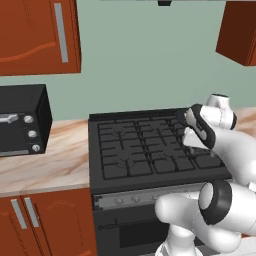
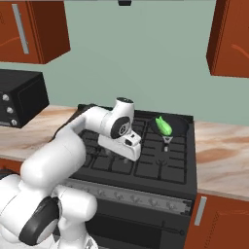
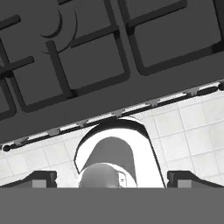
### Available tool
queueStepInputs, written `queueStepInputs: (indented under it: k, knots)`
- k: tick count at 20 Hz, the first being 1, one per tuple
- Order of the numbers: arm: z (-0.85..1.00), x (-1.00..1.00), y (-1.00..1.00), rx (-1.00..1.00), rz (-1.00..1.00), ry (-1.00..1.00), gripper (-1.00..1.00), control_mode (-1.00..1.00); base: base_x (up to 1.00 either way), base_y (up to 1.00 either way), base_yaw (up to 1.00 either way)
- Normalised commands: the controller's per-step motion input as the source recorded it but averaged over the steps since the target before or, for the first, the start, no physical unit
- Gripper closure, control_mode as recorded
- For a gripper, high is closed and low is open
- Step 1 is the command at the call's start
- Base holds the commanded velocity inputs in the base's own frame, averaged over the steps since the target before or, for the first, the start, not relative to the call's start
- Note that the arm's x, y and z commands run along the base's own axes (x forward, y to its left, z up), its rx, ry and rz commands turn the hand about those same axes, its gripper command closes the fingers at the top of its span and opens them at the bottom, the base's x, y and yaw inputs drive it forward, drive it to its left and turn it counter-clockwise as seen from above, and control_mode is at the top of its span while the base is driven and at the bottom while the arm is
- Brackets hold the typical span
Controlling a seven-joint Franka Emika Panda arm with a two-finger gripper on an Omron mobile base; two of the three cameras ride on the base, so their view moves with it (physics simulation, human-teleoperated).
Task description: Put the mushroom and corn in the pan. Then turn on the rear right burner and set the heat to medium.
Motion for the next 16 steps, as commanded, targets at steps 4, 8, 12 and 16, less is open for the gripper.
queueStepInputs:
  k: [4,8,12,16]
  knots:
    - [-0.06,-0.01,-0.84,0.00,0.23,-0.22,-1.00,-1.00,0.00,0.00,0.00]
    - [-0.19,-0.47,-0.95,0.00,0.30,-0.34,-1.00,-1.00,0.00,0.00,0.00]
    - [-0.38,-1.00,-0.90,0.00,0.32,-0.43,-1.00,-1.00,0.00,0.00,0.00]
    - [-0.29,-0.86,-0.79,0.00,0.31,-0.51,-1.00,-1.00,0.00,0.00,0.00]
